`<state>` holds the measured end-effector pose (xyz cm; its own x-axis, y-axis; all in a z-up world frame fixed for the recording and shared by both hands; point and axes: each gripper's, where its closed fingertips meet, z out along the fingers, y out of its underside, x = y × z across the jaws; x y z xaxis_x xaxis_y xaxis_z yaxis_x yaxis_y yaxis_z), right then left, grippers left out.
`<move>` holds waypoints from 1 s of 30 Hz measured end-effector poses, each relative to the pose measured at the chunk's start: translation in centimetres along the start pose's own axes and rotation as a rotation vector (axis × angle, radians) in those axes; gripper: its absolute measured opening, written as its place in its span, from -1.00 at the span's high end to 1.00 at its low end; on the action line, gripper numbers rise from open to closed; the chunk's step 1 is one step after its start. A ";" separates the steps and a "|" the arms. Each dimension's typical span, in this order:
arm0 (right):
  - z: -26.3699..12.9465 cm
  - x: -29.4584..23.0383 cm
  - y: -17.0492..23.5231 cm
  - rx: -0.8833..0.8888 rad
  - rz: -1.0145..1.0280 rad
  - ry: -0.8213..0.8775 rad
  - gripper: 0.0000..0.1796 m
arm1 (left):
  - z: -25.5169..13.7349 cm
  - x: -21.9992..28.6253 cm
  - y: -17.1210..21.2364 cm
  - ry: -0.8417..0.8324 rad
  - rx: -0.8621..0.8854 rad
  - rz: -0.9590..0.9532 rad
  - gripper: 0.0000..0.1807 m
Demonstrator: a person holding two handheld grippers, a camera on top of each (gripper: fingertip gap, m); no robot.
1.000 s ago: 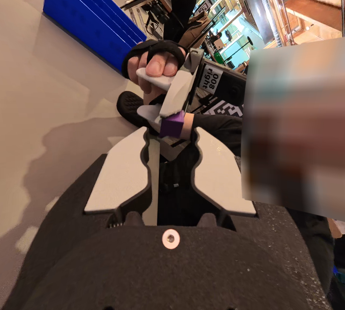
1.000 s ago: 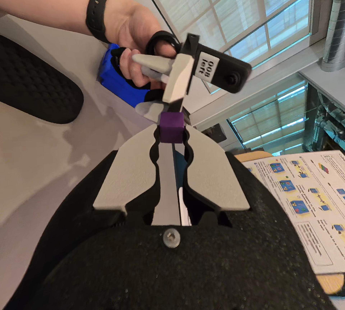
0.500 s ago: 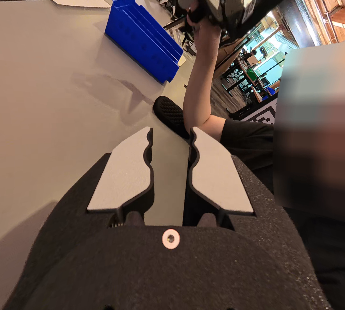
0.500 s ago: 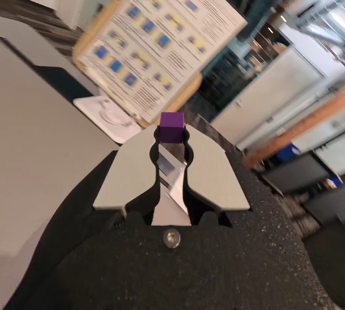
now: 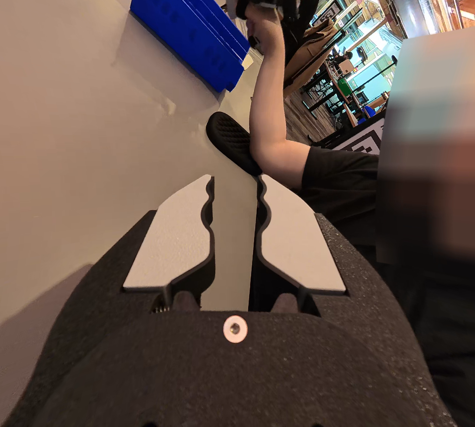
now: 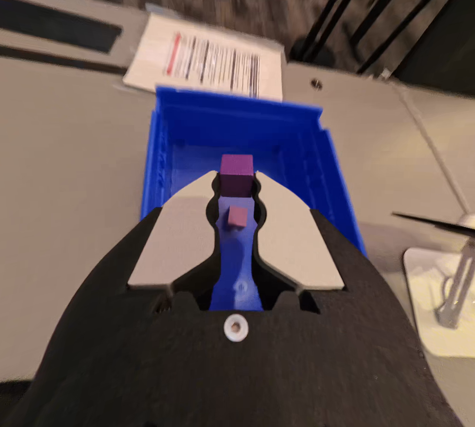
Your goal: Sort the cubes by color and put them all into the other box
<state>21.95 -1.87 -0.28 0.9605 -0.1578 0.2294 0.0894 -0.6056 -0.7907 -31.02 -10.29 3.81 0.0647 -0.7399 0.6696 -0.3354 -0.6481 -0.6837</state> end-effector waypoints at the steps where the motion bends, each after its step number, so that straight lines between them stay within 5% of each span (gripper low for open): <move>1: 0.9 0.2 1.8 -0.073 0.019 -0.019 0.75 | 0.0 0.0 0.1 0.002 -0.001 -0.003 0.66; 6: 3.3 0.3 7.1 -0.262 0.062 -0.097 0.74 | 0.1 -0.1 0.5 0.008 -0.005 -0.013 0.68; 13: 3.3 0.3 6.3 -0.217 0.053 -0.098 0.60 | 0.1 0.0 0.6 0.013 -0.007 -0.017 0.68; 21: -1.5 -2.8 -4.5 0.137 -0.135 -0.023 0.44 | -1.8 0.2 0.3 -0.026 0.044 0.001 0.68; 30: -10.7 -15.7 -15.8 0.597 -0.328 -0.103 0.39 | -10.4 -1.8 -0.1 -0.351 0.157 0.003 0.67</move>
<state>2.61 1.81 14.67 0.8763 0.0535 0.4788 0.4816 -0.0712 -0.8735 -40.87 -7.01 5.66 0.3911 -0.7410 0.5459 -0.1900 -0.6454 -0.7399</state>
